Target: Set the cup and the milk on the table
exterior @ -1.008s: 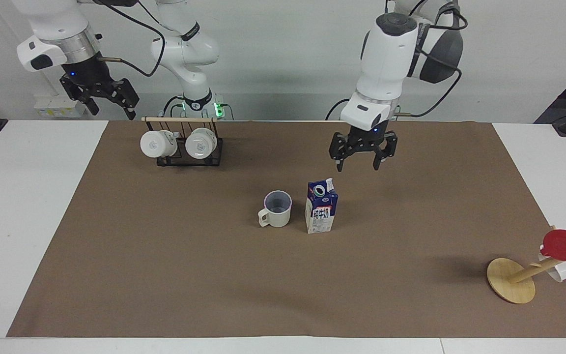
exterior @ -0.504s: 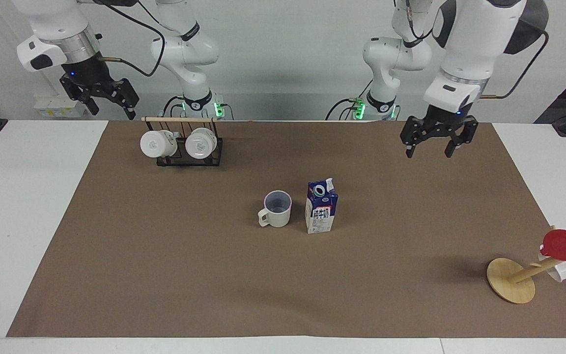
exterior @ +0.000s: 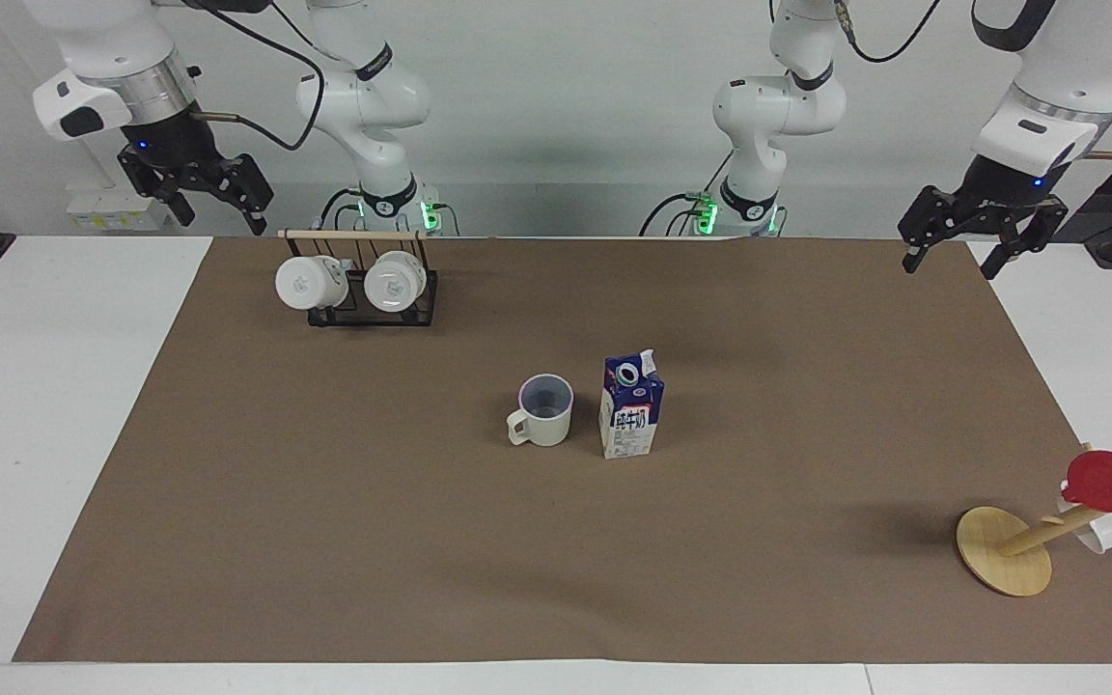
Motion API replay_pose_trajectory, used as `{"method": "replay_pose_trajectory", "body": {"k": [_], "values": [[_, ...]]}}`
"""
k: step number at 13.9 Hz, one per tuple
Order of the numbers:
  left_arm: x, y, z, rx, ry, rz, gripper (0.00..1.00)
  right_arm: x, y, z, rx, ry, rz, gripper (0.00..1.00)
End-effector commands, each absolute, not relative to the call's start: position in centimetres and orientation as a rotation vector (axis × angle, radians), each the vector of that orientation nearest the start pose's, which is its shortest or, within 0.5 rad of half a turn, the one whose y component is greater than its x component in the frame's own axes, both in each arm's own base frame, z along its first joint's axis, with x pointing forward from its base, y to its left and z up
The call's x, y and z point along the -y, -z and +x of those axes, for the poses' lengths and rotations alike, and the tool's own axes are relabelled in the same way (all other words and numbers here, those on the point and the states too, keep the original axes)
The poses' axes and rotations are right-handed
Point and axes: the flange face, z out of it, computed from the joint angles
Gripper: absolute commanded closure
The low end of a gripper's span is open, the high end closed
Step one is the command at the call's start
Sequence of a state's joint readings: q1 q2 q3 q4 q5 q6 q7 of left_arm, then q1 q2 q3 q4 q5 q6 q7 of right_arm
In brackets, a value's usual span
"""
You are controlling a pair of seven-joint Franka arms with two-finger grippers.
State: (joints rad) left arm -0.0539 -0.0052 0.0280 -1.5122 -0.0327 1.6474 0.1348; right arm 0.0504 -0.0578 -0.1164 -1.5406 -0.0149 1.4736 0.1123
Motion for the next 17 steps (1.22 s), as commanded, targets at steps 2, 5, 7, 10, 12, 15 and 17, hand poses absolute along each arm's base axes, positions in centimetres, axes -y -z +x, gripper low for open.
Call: {"method": "replay_pose_trajectory", "body": {"k": [2, 5, 7, 10, 12, 15, 17], "values": [[0.1, -67.5, 56.8, -0.261, 0.200, -3.157, 0.00, 3.9, -66.5, 52.2, -0.259, -0.003, -3.125, 0.00], [-0.4, -67.7, 56.2, -0.295, 0.189, -3.153, 0.00, 3.9, -66.5, 52.2, -0.259, -0.003, -3.125, 0.00], [-0.8, -67.5, 55.9, -0.283, 0.177, -3.156, 0.00, 3.9, -66.6, 52.2, -0.259, -0.001, -3.124, 0.00], [-0.9, -67.5, 55.8, -0.274, 0.170, -3.158, 0.00, 3.9, -66.6, 52.0, -0.259, -0.018, -3.124, 0.00], [-0.7, -67.4, 55.8, -0.276, 0.160, -3.159, 0.00, 3.9, -66.5, 52.1, -0.259, -0.013, -3.124, 0.00], [-0.8, -67.3, 55.6, -0.272, 0.138, -3.160, 0.00, 3.9, -66.5, 52.0, -0.259, -0.020, -3.124, 0.00], [-0.8, -67.1, 55.1, -0.273, 0.097, -3.165, 0.00, 3.9, -66.5, 52.0, -0.259, -0.018, -3.124, 0.00]]}}
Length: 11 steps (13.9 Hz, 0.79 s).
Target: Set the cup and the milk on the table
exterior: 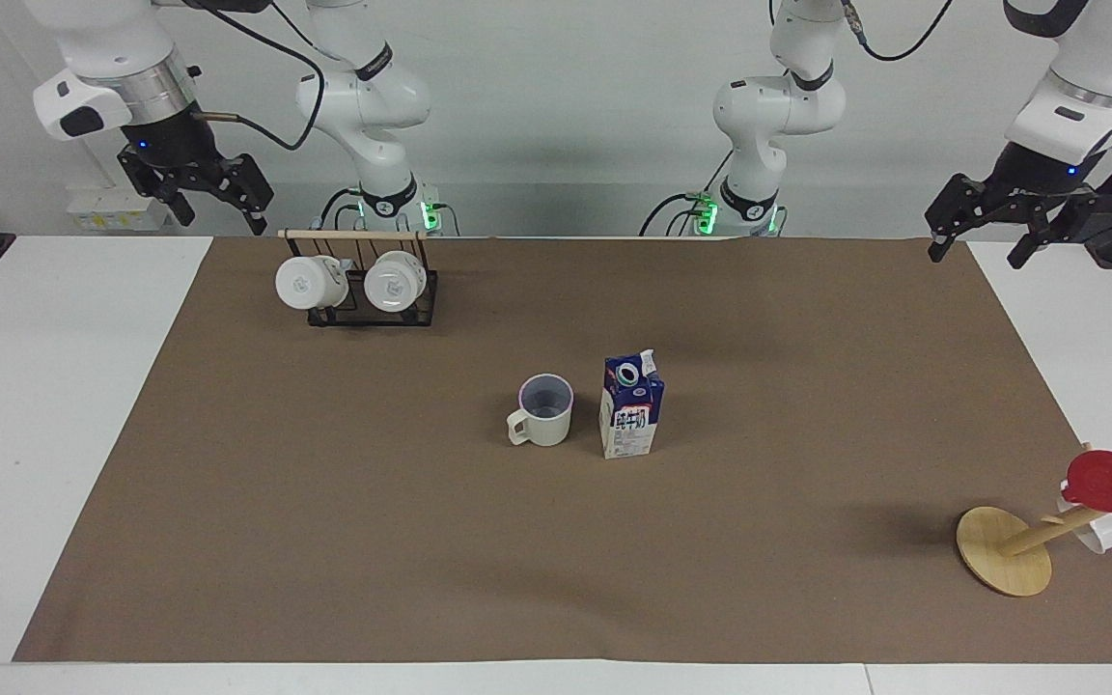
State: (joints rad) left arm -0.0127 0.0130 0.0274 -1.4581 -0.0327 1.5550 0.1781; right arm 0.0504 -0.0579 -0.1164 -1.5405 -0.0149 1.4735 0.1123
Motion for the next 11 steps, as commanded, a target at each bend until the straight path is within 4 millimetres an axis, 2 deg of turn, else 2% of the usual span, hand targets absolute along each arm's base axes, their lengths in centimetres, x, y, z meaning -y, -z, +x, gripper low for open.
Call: {"method": "replay_pose_trajectory", "body": {"k": [1, 11], "values": [[-0.70, -66.91, 54.83, -0.275, 0.090, -3.165, 0.00, 3.87, -66.49, 52.03, -0.257, -0.018, -3.124, 0.00], [-0.70, -66.84, 54.48, -0.271, 0.082, -3.167, 0.00, 3.95, -66.52, 52.10, -0.252, -0.003, -3.123, 0.00]]}}
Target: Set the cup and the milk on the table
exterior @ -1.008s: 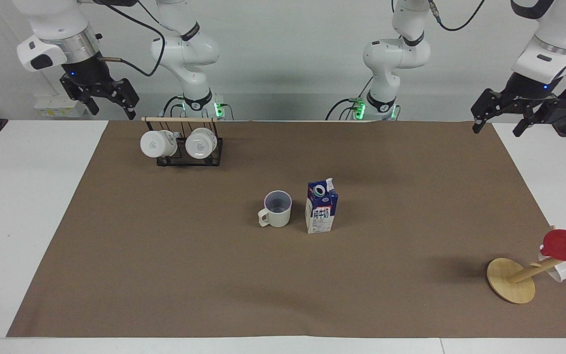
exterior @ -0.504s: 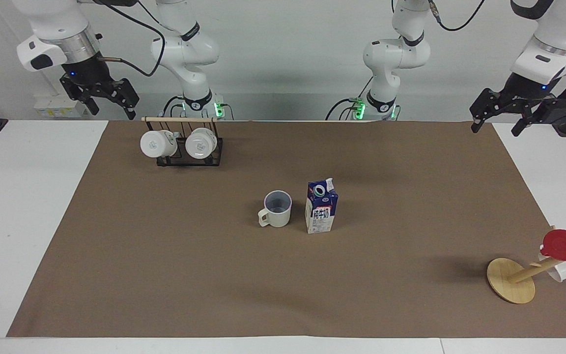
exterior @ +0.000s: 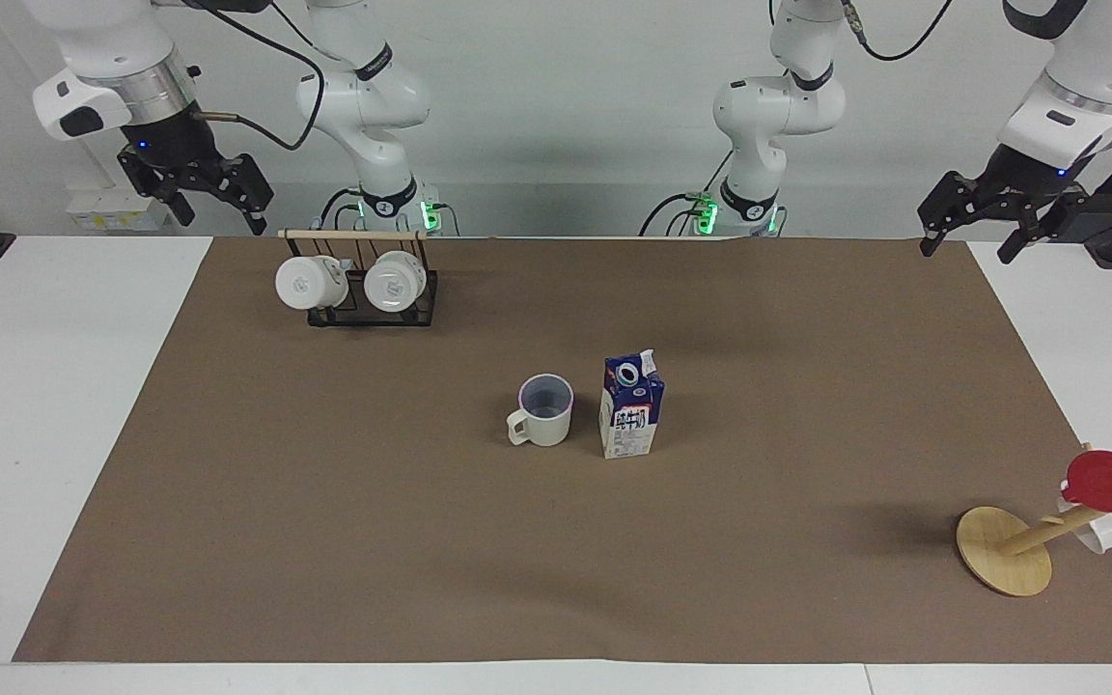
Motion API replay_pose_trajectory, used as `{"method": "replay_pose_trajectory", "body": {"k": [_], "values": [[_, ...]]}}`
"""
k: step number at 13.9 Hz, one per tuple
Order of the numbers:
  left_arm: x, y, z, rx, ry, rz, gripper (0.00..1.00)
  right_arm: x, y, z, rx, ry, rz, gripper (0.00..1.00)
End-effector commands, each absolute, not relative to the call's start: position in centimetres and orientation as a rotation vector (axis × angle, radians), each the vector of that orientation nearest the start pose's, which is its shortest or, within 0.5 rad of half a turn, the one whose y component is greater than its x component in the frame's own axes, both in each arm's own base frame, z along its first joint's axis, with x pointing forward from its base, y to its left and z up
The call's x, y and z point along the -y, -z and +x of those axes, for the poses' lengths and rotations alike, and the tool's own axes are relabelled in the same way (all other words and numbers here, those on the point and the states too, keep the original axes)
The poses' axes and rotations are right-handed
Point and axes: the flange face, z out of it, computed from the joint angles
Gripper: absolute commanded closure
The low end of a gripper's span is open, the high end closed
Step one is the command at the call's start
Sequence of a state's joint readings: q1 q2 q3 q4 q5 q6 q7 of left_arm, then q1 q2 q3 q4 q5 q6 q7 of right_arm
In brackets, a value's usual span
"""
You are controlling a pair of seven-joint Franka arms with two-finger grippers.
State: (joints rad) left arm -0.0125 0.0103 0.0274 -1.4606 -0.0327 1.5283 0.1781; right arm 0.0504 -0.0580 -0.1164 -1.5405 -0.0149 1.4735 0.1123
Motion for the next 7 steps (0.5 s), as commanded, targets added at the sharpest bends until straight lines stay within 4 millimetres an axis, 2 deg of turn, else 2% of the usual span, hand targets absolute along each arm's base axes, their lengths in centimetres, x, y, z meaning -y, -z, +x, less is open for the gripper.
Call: {"method": "replay_pose_trajectory", "body": {"k": [1, 7], "values": [[-0.70, -66.83, 54.46, -0.271, 0.080, -3.167, 0.00, 3.95, -66.52, 52.03, -0.252, -0.006, -3.123, 0.00], [-0.85, -66.58, 53.98, -0.274, 0.042, -3.149, 0.00, 3.97, -66.50, 52.13, -0.257, -0.006, -3.124, 0.00]]}}
